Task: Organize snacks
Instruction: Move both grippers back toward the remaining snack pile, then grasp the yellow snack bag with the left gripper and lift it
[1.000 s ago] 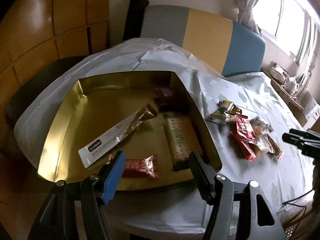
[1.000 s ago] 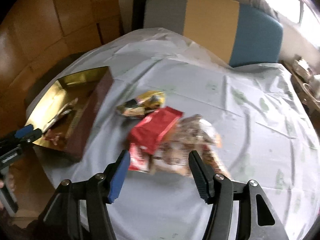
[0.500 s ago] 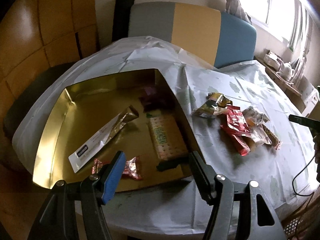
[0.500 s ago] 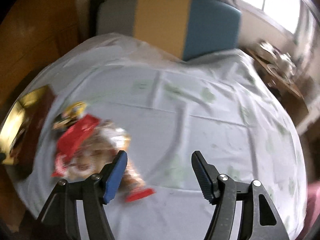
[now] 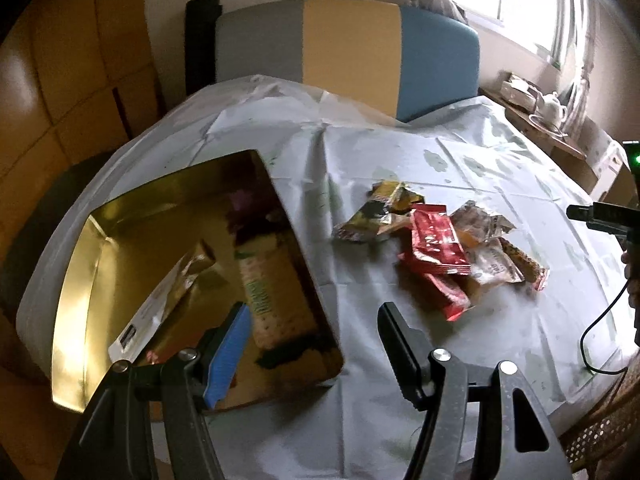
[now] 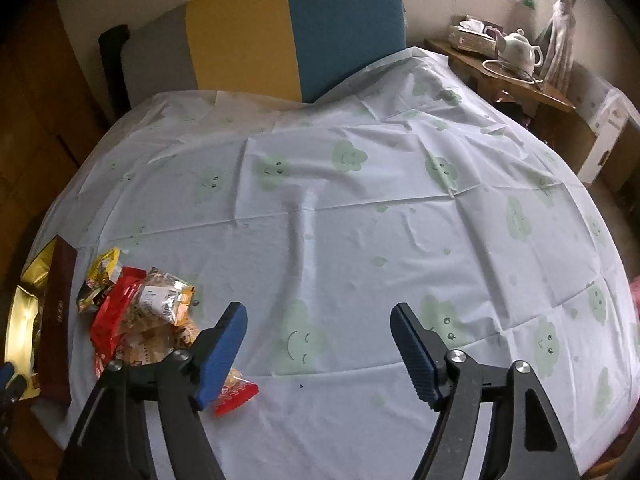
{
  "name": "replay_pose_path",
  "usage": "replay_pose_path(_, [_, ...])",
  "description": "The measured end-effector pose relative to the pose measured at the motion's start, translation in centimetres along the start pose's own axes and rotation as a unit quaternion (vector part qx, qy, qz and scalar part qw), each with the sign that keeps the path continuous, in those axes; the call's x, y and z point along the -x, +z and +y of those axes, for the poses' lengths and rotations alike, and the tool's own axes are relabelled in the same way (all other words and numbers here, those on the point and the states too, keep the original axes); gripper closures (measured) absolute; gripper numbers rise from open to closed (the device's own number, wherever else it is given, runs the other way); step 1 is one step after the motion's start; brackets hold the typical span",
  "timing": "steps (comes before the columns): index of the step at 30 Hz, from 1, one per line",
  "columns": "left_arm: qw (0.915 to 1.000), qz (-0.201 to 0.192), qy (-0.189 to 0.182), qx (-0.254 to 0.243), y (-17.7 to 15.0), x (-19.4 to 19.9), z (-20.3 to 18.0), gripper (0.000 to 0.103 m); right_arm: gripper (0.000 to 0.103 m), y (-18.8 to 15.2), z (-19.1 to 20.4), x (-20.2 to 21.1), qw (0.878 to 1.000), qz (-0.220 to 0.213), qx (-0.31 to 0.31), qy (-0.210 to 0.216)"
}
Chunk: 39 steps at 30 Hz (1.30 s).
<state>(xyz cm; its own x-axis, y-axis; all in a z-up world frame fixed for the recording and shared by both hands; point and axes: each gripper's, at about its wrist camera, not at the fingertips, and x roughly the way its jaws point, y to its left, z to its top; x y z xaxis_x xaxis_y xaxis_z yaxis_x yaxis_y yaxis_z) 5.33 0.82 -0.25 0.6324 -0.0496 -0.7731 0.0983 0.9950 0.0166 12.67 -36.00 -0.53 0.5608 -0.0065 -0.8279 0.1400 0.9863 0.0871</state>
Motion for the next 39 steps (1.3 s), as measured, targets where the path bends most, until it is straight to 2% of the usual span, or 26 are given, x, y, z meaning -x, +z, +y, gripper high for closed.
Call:
replay_pose_path(8, [0.9994, 0.001, -0.021, -0.028, 1.6, -0.8, -1.9, 0.037, 0.026, -0.1, 0.1, 0.2, 1.000, 0.000, 0.003, -0.001])
replay_pose_path(13, [0.9982, 0.015, -0.043, -0.038, 3.0, -2.0, -2.6, 0.037, 0.026, -0.1, 0.2, 0.2, 1.000, -0.001, 0.006, -0.002])
replay_pose_path(19, [0.9960, 0.033, -0.050, -0.066, 4.8, -4.1, -3.8, 0.037, 0.024, -0.1, 0.5, 0.5, 1.000, -0.006, 0.013, 0.001])
replay_pose_path(23, [0.9935, 0.055, -0.050, -0.087, 6.8, -6.6, -4.7, 0.037, 0.024, -0.1, 0.6, 0.6, 1.000, -0.007, 0.016, 0.004])
replay_pose_path(31, [0.9899, 0.101, -0.060, -0.079, 10.1, -12.5, -5.8, 0.037, 0.024, 0.0, 0.9, 0.8, 1.000, -0.009, 0.020, 0.010])
replay_pose_path(33, [0.9870, 0.113, -0.066, -0.093, 10.4, -13.9, -6.6, 0.037, 0.024, 0.0, 0.9, 0.8, 1.000, -0.008, 0.022, 0.012])
replay_pose_path(37, [0.9841, 0.134, -0.051, -0.106, 10.5, -16.4, -7.6, 0.037, 0.024, 0.0, 1.0, 0.6, 1.000, -0.005, 0.024, 0.014])
replay_pose_path(39, [0.9838, 0.138, -0.068, -0.093, 10.6, -17.3, -7.8, 0.042, 0.024, 0.0, 1.1, 0.6, 1.000, -0.006, 0.024, 0.015])
